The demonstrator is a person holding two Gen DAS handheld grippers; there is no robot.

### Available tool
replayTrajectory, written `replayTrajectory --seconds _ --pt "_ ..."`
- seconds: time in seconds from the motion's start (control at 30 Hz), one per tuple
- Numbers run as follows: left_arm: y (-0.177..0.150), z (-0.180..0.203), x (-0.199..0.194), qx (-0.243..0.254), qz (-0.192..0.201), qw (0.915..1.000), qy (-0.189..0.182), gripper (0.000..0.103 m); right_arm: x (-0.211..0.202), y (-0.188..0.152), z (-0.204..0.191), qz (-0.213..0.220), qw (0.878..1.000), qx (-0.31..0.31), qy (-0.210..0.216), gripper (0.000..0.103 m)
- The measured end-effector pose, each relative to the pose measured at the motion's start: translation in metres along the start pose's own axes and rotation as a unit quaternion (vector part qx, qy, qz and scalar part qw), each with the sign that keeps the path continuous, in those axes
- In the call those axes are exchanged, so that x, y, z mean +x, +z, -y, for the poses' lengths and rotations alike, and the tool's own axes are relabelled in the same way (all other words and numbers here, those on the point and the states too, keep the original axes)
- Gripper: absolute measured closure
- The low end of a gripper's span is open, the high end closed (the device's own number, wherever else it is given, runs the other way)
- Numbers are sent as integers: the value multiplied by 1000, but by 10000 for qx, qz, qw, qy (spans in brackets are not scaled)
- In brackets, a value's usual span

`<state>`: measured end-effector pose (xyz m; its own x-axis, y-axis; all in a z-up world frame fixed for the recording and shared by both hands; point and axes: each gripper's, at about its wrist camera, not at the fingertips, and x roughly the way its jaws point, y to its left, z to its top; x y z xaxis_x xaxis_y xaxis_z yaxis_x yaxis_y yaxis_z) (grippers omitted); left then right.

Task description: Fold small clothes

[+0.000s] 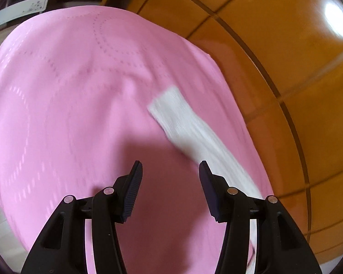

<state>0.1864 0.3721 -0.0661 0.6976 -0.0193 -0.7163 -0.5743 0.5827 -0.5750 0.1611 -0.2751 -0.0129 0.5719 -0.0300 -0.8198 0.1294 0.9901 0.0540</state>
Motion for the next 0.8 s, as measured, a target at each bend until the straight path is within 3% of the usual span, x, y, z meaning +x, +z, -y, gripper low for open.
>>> replayTrajectory --seconds 0.27,0.33,0.4,0.5,0.7,0.8 --pt "49 -17 47 -668 -78 9977 -62 55 7 2 -2 -4 9999 -51 -157 2" --pt "66 -32 38 -627 -38 9980 -96 67 8 3 -4 -3 9998 -63 -189 2" --pt "70 -29 44 -565 -116 9983 -60 98 9 3 -4 1 9998 -65 -211 2" --pt "72 -17 40 -319 -91 9994 -122 98 10 3 -5 4 9997 -67 -214 2" --pt "59 45 -19 183 180 9922 -1222 98 11 3 -5 35 9998 -39 -179 2" --pt "41 86 -59 492 230 9774 -2044 98 10 2 -4 57 9999 -17 -151 2"
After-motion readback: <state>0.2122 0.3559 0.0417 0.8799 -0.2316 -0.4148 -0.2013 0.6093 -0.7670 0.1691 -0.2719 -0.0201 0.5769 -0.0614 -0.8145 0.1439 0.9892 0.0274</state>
